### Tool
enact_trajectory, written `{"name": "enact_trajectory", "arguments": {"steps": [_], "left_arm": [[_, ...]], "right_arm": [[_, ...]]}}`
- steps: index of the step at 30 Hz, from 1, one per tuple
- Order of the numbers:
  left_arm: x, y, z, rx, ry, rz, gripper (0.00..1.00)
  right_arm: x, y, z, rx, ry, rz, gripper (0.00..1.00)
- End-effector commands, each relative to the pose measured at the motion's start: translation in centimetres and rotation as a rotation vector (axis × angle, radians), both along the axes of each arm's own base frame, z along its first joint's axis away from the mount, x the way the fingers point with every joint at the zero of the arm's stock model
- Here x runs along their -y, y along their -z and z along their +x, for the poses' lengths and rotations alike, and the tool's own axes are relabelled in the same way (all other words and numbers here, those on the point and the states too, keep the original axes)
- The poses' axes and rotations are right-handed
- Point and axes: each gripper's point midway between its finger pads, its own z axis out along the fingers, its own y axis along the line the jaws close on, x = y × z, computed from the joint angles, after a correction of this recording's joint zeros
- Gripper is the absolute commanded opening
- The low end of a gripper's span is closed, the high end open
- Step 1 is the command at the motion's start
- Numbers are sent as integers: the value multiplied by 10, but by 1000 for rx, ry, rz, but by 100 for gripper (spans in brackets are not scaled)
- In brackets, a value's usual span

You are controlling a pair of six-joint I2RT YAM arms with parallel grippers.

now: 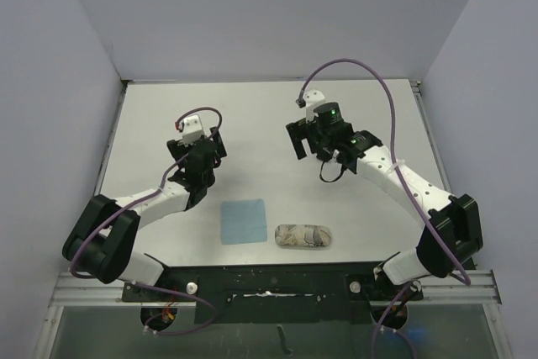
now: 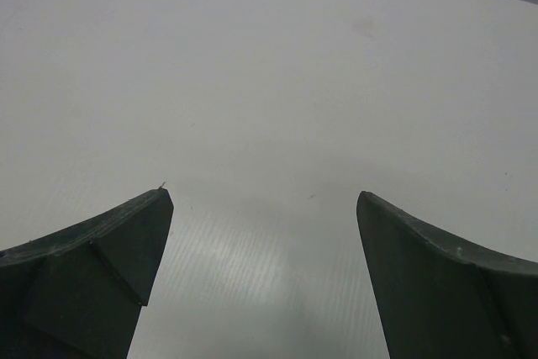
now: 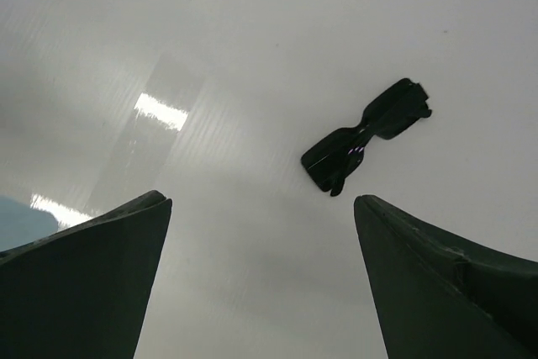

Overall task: Organize the sunglasses
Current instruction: Pick up the sunglasses case from the center of the board.

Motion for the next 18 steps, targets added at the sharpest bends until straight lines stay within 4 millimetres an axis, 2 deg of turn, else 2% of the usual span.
{"name": "enact_trajectory", "arguments": {"steps": [1,3,10,18], "left_arm": [[6,-8,5,31,20,-41,93],[4,1,1,15,27,-39,93],[5,1,-1,17,46,-58,93],[4,-3,-2,28,63,-81,93]], "right_arm": [[-20,10,-39,-153,-223,-25,96],[-24,18,-53,-208,-270,-34,98],[-37,46,-92,-365,-350,-75,96],[-70,64,-140,-467,-448,-124,94]]}}
